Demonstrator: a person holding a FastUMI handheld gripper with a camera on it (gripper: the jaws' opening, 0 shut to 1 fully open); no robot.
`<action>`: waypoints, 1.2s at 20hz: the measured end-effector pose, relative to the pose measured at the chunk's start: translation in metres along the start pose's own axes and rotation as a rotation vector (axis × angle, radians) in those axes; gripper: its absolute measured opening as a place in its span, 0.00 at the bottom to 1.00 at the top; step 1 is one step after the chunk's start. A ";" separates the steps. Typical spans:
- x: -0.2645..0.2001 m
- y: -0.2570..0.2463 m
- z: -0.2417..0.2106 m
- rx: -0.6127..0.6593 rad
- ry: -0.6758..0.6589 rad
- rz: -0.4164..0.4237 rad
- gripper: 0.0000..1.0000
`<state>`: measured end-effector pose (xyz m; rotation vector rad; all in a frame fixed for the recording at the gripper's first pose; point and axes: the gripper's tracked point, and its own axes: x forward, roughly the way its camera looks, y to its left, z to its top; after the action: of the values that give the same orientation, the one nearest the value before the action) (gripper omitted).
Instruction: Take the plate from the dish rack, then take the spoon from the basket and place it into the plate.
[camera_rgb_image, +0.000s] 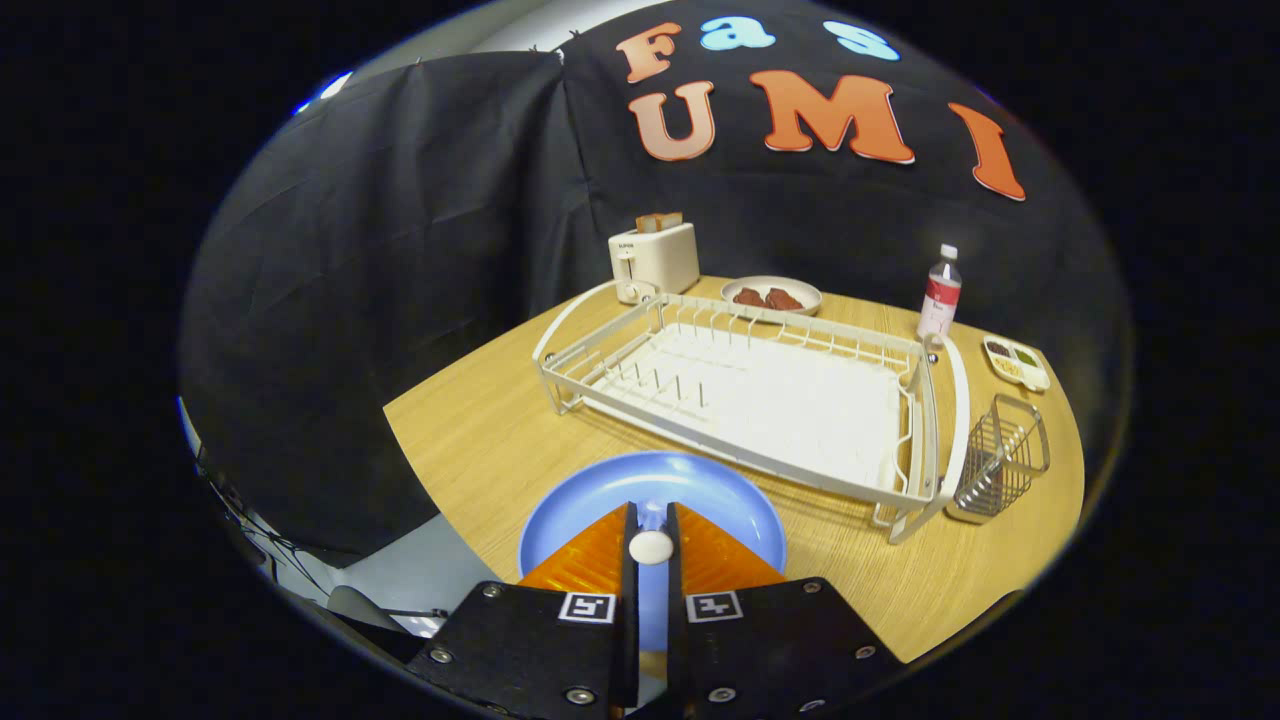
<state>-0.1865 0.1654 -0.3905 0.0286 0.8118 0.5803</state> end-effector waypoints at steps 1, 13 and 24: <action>-0.002 -0.003 -0.014 0.020 0.032 -0.003 0.12; -0.003 -0.033 -0.049 0.121 0.163 -0.082 0.35; -0.068 -0.075 0.099 0.105 -0.173 -0.218 0.85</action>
<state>-0.1189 0.0868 -0.2940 0.0844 0.6661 0.3236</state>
